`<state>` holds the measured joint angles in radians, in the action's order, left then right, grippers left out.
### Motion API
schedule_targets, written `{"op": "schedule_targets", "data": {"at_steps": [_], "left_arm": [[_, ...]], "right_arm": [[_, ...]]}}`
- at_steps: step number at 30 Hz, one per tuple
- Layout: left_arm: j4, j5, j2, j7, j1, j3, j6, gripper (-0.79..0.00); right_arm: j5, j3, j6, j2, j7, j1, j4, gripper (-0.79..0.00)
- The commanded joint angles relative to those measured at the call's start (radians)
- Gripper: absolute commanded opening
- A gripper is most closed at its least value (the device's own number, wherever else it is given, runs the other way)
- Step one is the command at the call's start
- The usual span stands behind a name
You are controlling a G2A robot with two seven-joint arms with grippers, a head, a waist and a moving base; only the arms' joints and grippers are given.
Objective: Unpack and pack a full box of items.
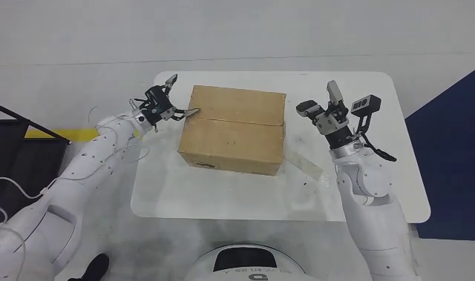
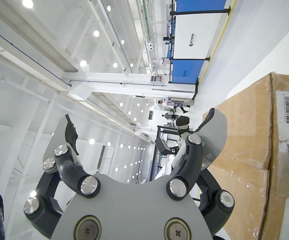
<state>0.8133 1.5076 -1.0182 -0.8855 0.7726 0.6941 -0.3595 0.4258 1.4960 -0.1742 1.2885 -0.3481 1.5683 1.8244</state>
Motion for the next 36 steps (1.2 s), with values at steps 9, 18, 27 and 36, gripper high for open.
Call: {"op": "schedule_targets", "data": {"at_steps": [9, 18, 27, 36], "left_arm": [[0.0, -0.001, 0.0, -0.001, 0.0, 0.0, -0.001, 0.0], [0.0, -0.001, 0.0, -0.001, 0.0, 0.0, -0.001, 0.0], [0.0, -0.001, 0.0, -0.001, 0.0, 0.0, -0.001, 0.0], [0.0, -0.001, 0.0, -0.001, 0.0, 0.0, -0.001, 0.0]], "right_arm": [[-0.139, -0.002, 0.01, -0.004, 0.038, 0.004, -0.003, 0.0], [-0.245, 0.008, -0.013, -0.003, 0.142, 0.039, 0.021, 0.0], [-0.256, 0.006, -0.01, -0.004, 0.139, 0.039, 0.021, 0.0], [-0.789, 0.027, 0.15, -0.037, 0.003, 0.071, 0.073, 0.0]]}}
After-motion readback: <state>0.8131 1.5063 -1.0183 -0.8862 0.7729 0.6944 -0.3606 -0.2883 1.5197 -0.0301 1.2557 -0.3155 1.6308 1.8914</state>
